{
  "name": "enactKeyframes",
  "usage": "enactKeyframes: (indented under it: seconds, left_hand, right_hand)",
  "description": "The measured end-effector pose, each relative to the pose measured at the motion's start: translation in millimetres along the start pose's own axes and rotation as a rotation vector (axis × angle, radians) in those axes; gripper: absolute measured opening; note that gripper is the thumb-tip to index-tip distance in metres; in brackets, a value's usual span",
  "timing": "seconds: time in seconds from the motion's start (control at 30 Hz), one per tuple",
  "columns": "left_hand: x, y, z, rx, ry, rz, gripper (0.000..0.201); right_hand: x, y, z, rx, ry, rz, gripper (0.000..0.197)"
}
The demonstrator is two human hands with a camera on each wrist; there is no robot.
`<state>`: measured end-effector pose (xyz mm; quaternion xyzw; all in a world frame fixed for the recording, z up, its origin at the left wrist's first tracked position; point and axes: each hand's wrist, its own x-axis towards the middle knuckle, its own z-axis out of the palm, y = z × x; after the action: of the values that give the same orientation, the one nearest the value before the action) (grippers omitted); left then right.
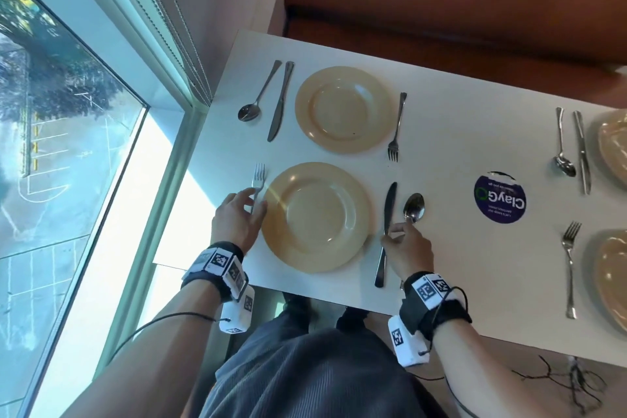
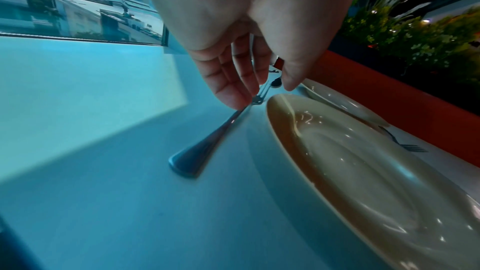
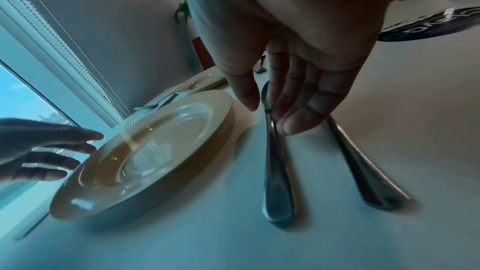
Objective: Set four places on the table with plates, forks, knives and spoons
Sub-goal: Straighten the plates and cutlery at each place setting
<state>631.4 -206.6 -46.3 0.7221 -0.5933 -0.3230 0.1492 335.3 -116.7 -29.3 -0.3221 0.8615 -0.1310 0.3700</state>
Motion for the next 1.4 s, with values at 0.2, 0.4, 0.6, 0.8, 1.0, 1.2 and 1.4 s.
enactKeyframes:
  seconds: [0.2, 0.4, 0.6, 0.8, 1.0, 1.2, 1.4]
  left_hand:
    - [1, 10, 6, 0.092, -0.100, 0.017, 0.061]
    - [-3, 6, 14, 0.087, -0.108, 0.033, 0.058]
    - [-5, 1, 17, 0.079, -0.109, 0.037, 0.060]
    - [-7, 0, 17, 0.071, -0.113, 0.037, 0.059]
    - [-6, 0, 16, 0.058, -0.114, 0.047, 0.058]
    - [-2, 1, 14, 0.052, -0.122, 0.052, 0.057]
    - [0, -4, 3, 0.037, 0.000, 0.001, 0.046]
  right_hand:
    - [2, 11, 9, -0.091, -0.026, -0.004, 0.025]
    - [7, 17, 19, -0.125, -0.027, -0.016, 0.029]
    - [8, 19, 24, -0.124, -0.042, -0.039, 0.030]
    - [9, 20, 28, -0.129, -0.042, -0.058, 0.030]
    - [10, 22, 29, -0.123, -0.031, -0.059, 0.029]
    - [10, 22, 30, -0.134, -0.017, -0.066, 0.028]
    - [11, 22, 30, -0.134, -0.018, -0.048, 0.030]
